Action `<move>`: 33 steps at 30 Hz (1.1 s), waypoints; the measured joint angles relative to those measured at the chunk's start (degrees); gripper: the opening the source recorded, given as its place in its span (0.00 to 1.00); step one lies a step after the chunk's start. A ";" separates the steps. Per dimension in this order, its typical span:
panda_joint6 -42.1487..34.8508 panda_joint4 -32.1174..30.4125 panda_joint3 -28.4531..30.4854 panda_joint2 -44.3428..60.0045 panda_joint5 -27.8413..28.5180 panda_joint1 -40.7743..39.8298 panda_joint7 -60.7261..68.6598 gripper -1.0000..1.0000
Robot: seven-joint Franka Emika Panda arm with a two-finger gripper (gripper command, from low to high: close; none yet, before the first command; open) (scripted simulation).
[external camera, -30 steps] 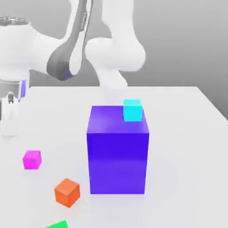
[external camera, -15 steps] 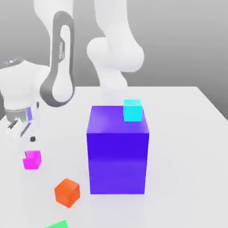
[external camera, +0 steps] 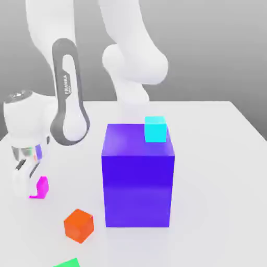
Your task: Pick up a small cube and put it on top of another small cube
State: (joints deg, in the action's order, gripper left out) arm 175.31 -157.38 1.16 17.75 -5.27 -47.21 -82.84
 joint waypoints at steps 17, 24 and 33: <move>-14.99 2.50 -0.88 -12.52 3.52 4.68 -6.13 0.00; -21.56 13.45 -5.61 -8.23 4.58 11.15 -14.30 0.00; -29.83 27.63 -10.12 -1.99 8.84 21.17 -27.27 0.00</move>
State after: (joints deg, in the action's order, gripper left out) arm 145.48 -129.76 -8.96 15.76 3.57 -26.04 -110.11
